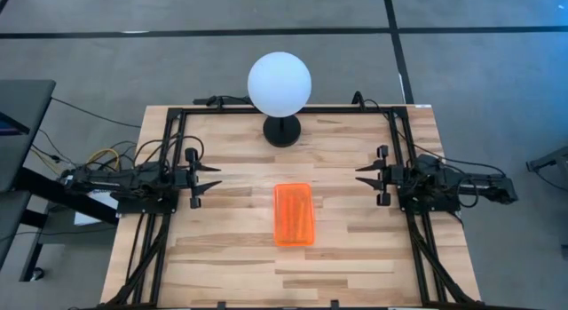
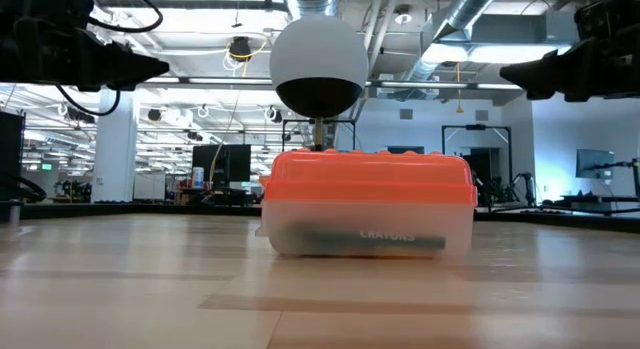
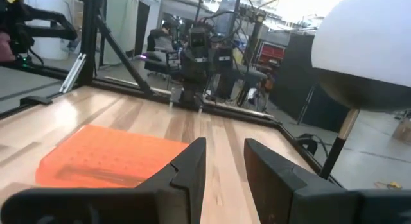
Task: Pick & place school supplies into a supply box
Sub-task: Return to Home Position
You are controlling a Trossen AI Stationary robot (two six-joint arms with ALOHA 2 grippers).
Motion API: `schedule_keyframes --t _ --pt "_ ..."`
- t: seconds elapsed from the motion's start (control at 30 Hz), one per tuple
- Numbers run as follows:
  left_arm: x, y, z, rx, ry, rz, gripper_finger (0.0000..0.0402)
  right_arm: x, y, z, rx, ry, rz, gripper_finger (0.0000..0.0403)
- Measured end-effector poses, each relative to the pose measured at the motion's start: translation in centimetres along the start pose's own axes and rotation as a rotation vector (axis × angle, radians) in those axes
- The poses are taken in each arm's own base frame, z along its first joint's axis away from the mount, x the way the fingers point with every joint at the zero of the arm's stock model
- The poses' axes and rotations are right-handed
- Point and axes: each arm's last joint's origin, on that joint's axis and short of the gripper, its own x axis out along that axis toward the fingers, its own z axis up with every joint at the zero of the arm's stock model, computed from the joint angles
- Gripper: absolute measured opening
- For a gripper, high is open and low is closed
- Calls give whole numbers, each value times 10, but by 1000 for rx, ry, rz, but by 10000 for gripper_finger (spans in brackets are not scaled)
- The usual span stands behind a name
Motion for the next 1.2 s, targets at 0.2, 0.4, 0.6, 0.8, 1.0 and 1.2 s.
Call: schedule_keyframes --t 0.2,0.4,0.6,0.8,1.0,1.2 --pt "0 0 0 -3 2 -1 157 0 0 1 0 -3 0 101" --pt "0 0 0 -4 2 -1 157 0 0 1 0 -4 0 101" --pt "0 0 0 -7 3 -2 157 0 0 1 0 -4 0 101" --pt "0 0 0 -7 3 -2 157 0 0 1 0 -5 0 101" --pt "0 0 0 -7 3 -2 157 0 0 1 0 -6 0 101" --pt "0 0 0 -7 3 -2 157 0 0 1 0 -6 0 101"
